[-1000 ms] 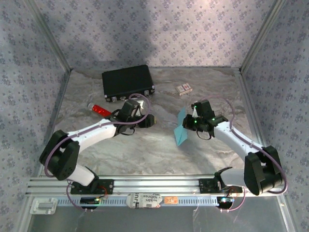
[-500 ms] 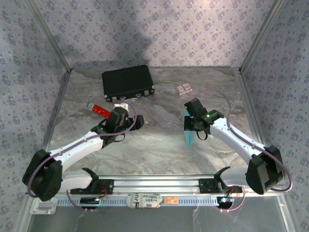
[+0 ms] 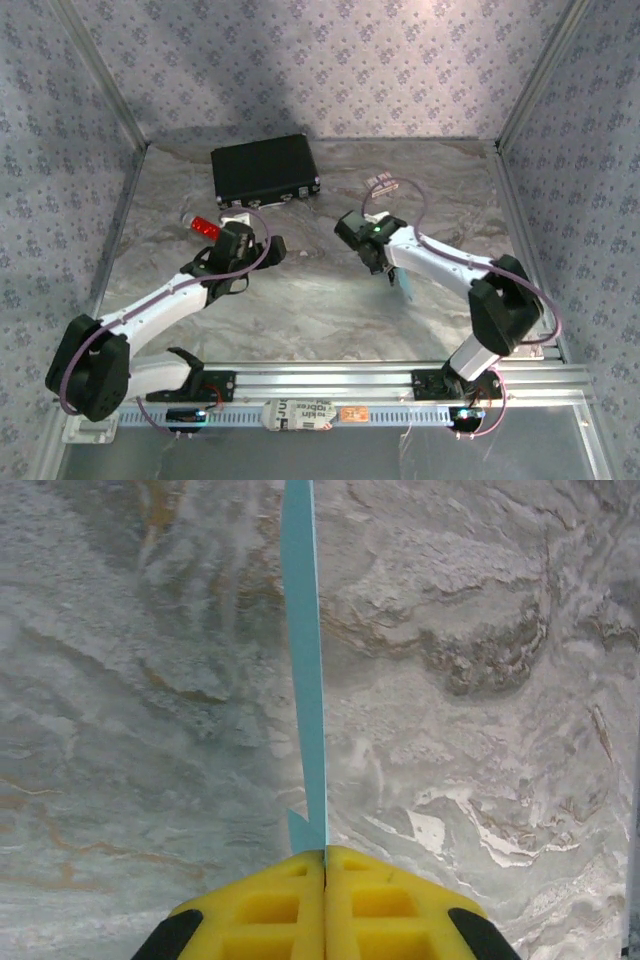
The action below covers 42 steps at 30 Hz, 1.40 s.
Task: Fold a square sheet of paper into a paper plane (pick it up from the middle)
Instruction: Turn over the paper at the center of the table, then third fold the triangle at the center of the table.
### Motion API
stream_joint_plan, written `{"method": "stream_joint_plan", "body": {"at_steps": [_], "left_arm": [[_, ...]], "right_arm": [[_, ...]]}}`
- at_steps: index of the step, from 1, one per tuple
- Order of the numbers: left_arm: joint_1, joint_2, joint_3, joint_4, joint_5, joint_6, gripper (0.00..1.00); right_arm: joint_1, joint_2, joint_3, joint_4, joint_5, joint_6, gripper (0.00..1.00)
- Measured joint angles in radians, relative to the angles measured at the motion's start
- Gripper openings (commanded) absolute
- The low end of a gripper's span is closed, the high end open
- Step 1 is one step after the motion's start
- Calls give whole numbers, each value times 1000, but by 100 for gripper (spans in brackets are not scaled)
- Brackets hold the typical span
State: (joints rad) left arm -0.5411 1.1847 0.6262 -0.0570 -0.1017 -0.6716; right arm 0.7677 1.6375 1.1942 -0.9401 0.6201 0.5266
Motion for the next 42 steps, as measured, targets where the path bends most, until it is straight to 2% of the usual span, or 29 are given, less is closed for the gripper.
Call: {"method": "stream_joint_plan", "body": {"at_steps": [8,12,17,22,27,33,36,42], "left_arm": [[37,-33,-10,-57,-5,-34,91],[37,-52,-13,-76,-4,-37,91],[37,-59,-13,-87,4,-37,89],[37,-53,-13,-87,54,-36,87],[34,42,22,-66,154,-31,81],[-29,217,131,-26,275,-25,71],[-81,305,190,-2,326,-27,64],[-160,440,275,25,399,-40,49]], "right_arm": [[119,210,132,9,-1,7,13],[139,249,159,75,-98,8,18],[111,230,132,229,-266,20,35],[13,77,-39,422,-449,47,39],[-188,-171,-323,650,-666,105,32],[-438,-285,-584,844,-889,192,26],[-493,-291,-644,892,-975,212,23],[-510,-265,-666,988,-1101,227,17]]}}
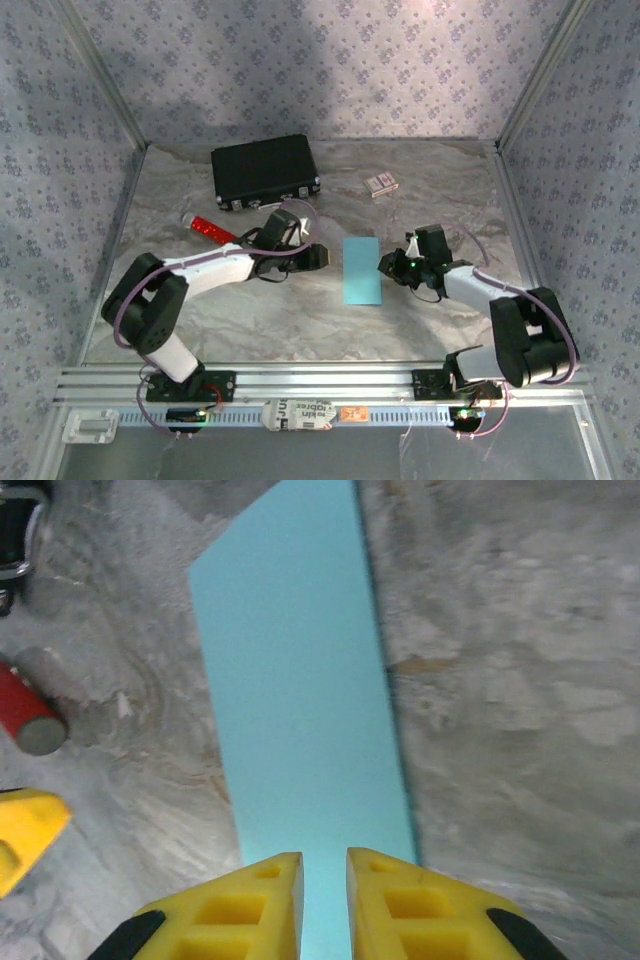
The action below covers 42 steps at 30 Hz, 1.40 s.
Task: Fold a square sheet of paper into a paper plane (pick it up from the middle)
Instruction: Third fold the triangle at the center of the table.
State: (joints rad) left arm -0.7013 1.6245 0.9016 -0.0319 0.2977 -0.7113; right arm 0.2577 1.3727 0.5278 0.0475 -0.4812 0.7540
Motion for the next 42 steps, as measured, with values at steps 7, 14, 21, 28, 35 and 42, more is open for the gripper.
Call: {"method": "stream_joint_plan", "body": {"at_steps": [7,14,21,28,35,42], "left_arm": [[-10,27,5,15,25,-34,33],[-7,27,5,19,32,-39,33],[5,36,5,37,59,-48,38],[19,99,6,64,115,-87,39],[19,179,15,88,182,-139,39],[19,209,37,109,224,-175,36]], "right_arm": [[4,95,0,61,-64,2,16],[4,154,1,86,-85,2,16],[23,212,12,148,-113,20,15],[57,233,24,182,-102,51,15],[68,234,27,183,-84,68,15],[68,234,26,183,-84,70,14]]}}
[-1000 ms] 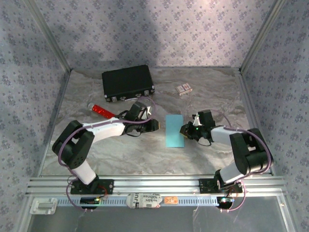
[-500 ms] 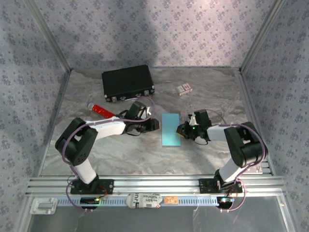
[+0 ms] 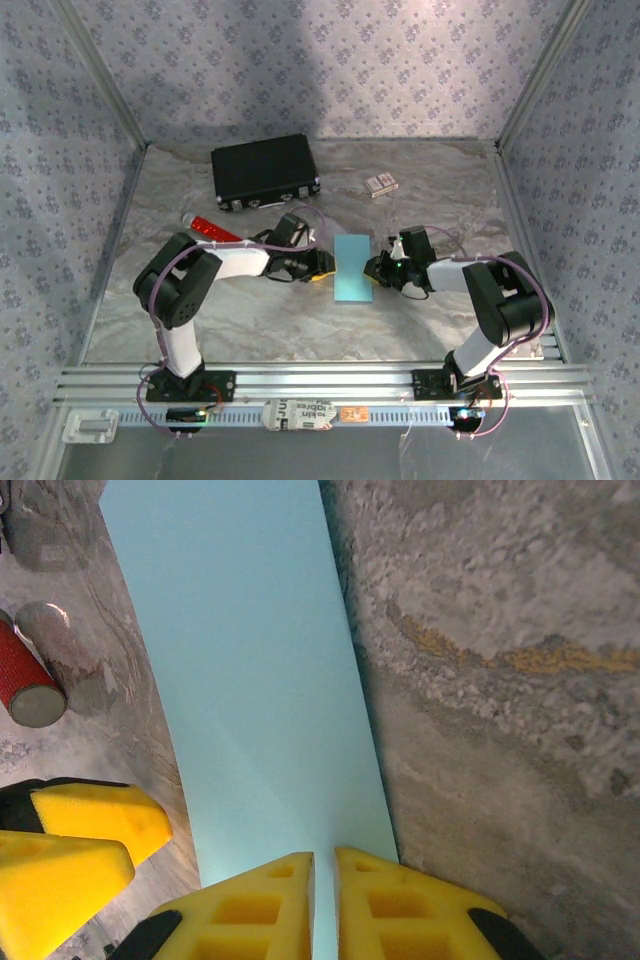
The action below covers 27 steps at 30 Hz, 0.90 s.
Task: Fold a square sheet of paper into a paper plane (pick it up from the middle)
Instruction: Third fold the triangle at the center of the table.
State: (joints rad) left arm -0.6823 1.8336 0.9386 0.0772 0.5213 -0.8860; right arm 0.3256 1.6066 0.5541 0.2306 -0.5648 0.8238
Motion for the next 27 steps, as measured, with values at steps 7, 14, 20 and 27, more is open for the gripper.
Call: {"method": "stream_joint_plan", "body": {"at_steps": [7,14,20,27], "left_arm": [[0,41,14,25,24,-26,35],[2,51,21,32,36,-44,32],[2,67,31,37,48,-54,29],[2,72,34,42,52,-63,28]], "right_arm": [[0,0,0,0,1,0,14],[0,0,0,-1,1,0,14],[0,0,0,-1,0,0,14],[-1,0,-1,0,1,0,14]]}}
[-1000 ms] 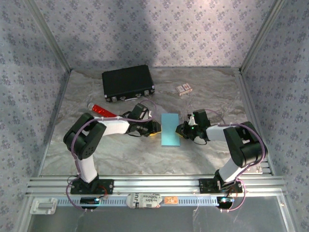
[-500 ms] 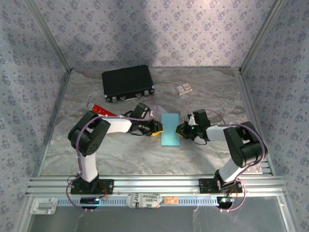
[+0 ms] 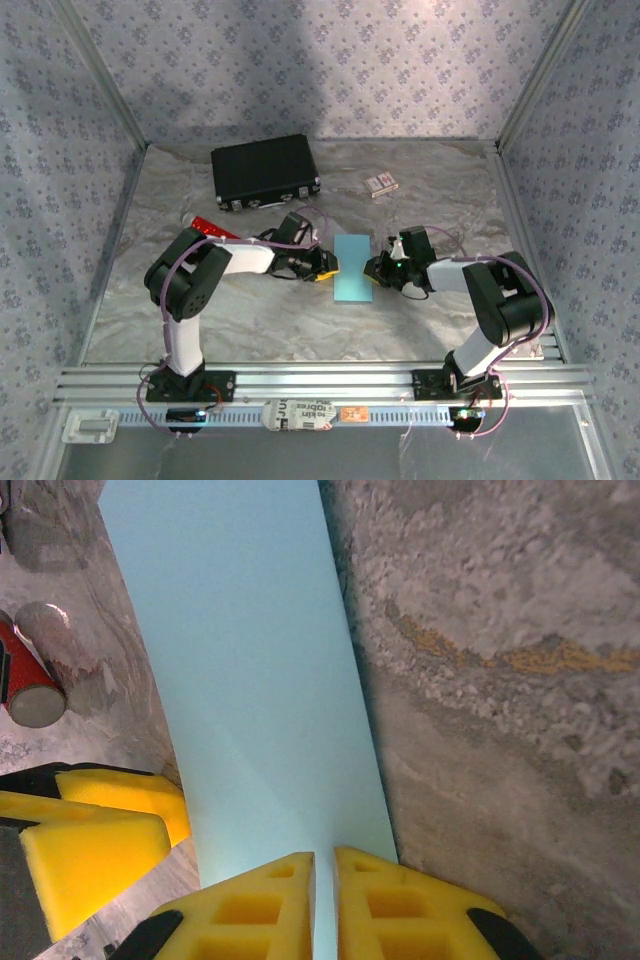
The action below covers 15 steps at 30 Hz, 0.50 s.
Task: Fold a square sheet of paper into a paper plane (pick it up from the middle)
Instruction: Third fold the triangle at the center of the table.
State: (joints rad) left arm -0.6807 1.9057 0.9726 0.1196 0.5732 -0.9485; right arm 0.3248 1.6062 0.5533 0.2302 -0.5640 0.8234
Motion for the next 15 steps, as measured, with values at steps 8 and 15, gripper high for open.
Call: {"method": "stream_joint_plan", "body": {"at_steps": [8,15], "left_arm": [[0,4,1,6,8,0,28],[0,13,8,13,21,-4,28]], "right_arm": [[-2,0,-1,1,0,0,14],[-2,-1,-1,2,0,0,14]]}}
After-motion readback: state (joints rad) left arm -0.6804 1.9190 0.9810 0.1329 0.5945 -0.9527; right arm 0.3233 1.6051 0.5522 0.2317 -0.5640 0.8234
